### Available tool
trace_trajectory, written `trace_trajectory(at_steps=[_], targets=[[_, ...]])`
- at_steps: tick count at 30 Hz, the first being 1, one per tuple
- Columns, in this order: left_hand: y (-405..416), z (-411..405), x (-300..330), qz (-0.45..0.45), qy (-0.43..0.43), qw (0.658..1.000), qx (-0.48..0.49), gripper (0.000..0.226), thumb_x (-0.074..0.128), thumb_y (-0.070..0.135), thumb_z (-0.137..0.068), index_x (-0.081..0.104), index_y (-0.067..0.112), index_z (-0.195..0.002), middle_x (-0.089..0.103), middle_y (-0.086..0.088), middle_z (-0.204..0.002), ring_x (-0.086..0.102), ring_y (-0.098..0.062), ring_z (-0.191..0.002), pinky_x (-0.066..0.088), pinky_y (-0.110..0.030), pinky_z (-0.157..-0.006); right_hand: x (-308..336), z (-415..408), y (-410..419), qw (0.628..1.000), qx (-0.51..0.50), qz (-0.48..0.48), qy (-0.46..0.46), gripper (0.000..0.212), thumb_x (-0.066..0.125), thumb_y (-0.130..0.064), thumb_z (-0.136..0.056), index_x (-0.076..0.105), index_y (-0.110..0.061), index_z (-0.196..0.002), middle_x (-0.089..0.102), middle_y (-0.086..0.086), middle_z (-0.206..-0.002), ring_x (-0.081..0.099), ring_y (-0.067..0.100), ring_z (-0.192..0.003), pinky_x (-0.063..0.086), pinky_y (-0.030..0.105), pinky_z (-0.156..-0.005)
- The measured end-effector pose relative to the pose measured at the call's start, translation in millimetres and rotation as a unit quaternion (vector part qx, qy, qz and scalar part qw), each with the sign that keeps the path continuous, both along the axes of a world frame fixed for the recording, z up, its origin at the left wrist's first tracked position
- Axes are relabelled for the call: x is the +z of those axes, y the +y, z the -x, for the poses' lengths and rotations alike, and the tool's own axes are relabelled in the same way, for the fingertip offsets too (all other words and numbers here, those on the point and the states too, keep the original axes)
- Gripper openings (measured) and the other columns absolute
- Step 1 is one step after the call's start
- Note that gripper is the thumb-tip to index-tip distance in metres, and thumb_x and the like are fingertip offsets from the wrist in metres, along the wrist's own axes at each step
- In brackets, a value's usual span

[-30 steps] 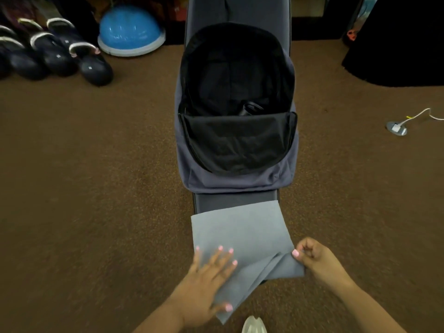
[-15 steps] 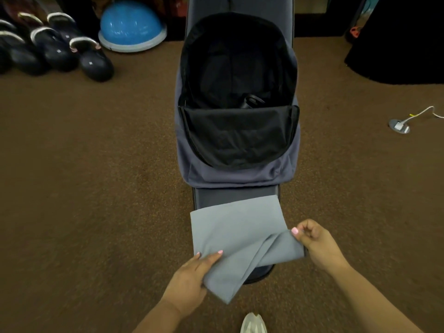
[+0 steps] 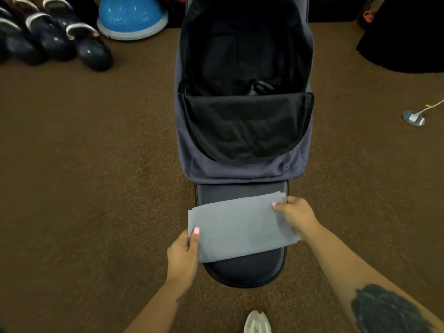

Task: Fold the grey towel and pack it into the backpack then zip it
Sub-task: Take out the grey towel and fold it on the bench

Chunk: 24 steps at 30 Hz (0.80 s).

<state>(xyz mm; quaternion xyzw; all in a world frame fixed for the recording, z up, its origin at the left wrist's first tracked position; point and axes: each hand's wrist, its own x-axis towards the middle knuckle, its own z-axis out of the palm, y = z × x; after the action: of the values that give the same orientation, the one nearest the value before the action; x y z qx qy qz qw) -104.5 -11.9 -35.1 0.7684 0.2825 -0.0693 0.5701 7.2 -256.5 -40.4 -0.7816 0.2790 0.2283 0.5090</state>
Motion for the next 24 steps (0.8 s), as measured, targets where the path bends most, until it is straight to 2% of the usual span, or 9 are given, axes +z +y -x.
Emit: trace_trajectory(at_steps=[3, 5, 7, 9, 11, 14, 17, 20, 24], targets=[[-3.6, -6.6, 2.9, -0.009, -0.012, 1.0, 0.002, 0.017, 0.045, 0.032, -0.095, 0.061, 0.028, -0.1, 0.064, 0.015, -0.09, 0.06, 0.0, -0.084, 0.045, -0.016, -0.063, 5.9, -2.4, 1.9, 0.997, 0.005, 0.055, -0.046, 0.027, 0.064, -0.025, -0.086, 0.05, -0.009, -0.069, 0.052, 0.006, -0.07, 0.051, 0.026, -0.073, 0.036, 0.033, -0.058], [-4.0, -9.5, 2.3, -0.015, -0.006, 1.0, 0.003, 0.016, 0.045, 0.035, -0.095, 0.06, 0.029, -0.098, 0.064, 0.014, -0.088, 0.061, -0.002, -0.082, 0.043, -0.015, -0.061, 10.5, 0.5, 3.8, 0.996, -0.008, 0.063, -0.061, 0.026, 0.064, -0.03, -0.086, 0.057, -0.006, -0.083, 0.056, 0.005, -0.078, 0.051, 0.022, -0.074, 0.036, 0.032, -0.059], [-3.4, -13.1, -0.7, -0.02, 0.006, 1.0, 0.003, 0.016, 0.048, 0.036, -0.094, 0.06, 0.026, -0.096, 0.065, 0.01, -0.088, 0.061, -0.007, -0.082, 0.043, -0.018, -0.06, 11.1, 4.2, 3.4, 0.998, -0.046, 0.026, -0.041, 0.036, 0.074, -0.034, -0.078, 0.056, -0.007, -0.095, 0.059, 0.004, -0.087, 0.054, 0.02, -0.078, 0.04, 0.031, -0.061], [-1.5, -14.9, -3.1, 0.0, 0.021, 1.0, 0.001, 0.015, 0.053, 0.033, -0.092, 0.059, 0.023, -0.103, 0.065, 0.008, -0.092, 0.061, -0.008, -0.086, 0.045, -0.02, -0.061, 10.5, 11.9, 2.2, 0.997, -0.08, -0.019, -0.012, 0.049, 0.083, -0.026, -0.068, 0.052, -0.008, -0.101, 0.06, 0.004, -0.091, 0.057, 0.019, -0.077, 0.042, 0.029, -0.058], [2.5, -15.7, -4.7, 0.018, 0.034, 0.999, -0.013, 0.02, 0.06, 0.027, -0.089, 0.056, 0.022, -0.108, 0.064, 0.008, -0.096, 0.06, -0.009, -0.09, 0.047, -0.022, -0.066, 8.4, 18.9, -0.3, 0.996, -0.086, -0.013, -0.011, 0.055, 0.087, -0.016, -0.063, 0.052, -0.005, -0.104, 0.062, 0.007, -0.097, 0.059, 0.021, -0.079, 0.043, 0.027, -0.057], [10.1, -17.1, -7.6, 0.023, 0.047, 0.998, -0.023, 0.017, 0.066, 0.024, -0.085, 0.058, 0.024, -0.1, 0.067, 0.006, -0.095, 0.064, -0.016, -0.092, 0.052, -0.028, -0.072, 5.7, 21.7, -3.4, 0.996, -0.09, -0.006, -0.016, 0.052, 0.086, -0.013, -0.065, 0.056, -0.002, -0.106, 0.065, 0.01, -0.097, 0.059, 0.018, -0.075, 0.042, 0.026, -0.056], [11.6, -20.5, -6.8, -0.02, 0.046, 0.999, -0.013, 0.013, 0.071, 0.026, -0.081, 0.059, 0.03, -0.082, 0.069, 0.004, -0.087, 0.066, -0.018, -0.084, 0.053, -0.031, -0.068, 5.5, 19.1, -4.3, 0.996, -0.084, -0.01, -0.019, 0.044, 0.082, -0.013, -0.069, 0.059, -0.002, -0.105, 0.066, 0.011, -0.097, 0.059, 0.018, -0.074, 0.042, 0.026, -0.057], [8.0, -23.0, -5.0, -0.052, 0.035, 0.998, 0.001, 0.017, 0.076, 0.027, -0.076, 0.059, 0.027, -0.075, 0.07, -0.001, -0.082, 0.065, -0.019, -0.077, 0.054, -0.038, -0.068, 3.0, 18.5, -3.7, 0.996, -0.085, -0.003, -0.021, 0.034, 0.079, -0.014, -0.074, 0.06, -0.003, -0.1, 0.066, 0.01, -0.091, 0.057, 0.014, -0.069, 0.04, 0.025, -0.055], [0.7, -21.6, -1.8, -0.036, 0.027, 0.999, 0.018, 0.013, 0.072, 0.028, -0.08, 0.06, 0.024, -0.083, 0.067, 0.005, -0.084, 0.063, -0.012, -0.079, 0.05, -0.025, -0.061, 3.5, 21.8, -1.3, 0.996, -0.071, 0.036, -0.05, 0.029, 0.074, -0.023, -0.08, 0.06, -0.003, -0.096, 0.066, 0.009, -0.089, 0.056, 0.015, -0.07, 0.038, 0.024, -0.056]])
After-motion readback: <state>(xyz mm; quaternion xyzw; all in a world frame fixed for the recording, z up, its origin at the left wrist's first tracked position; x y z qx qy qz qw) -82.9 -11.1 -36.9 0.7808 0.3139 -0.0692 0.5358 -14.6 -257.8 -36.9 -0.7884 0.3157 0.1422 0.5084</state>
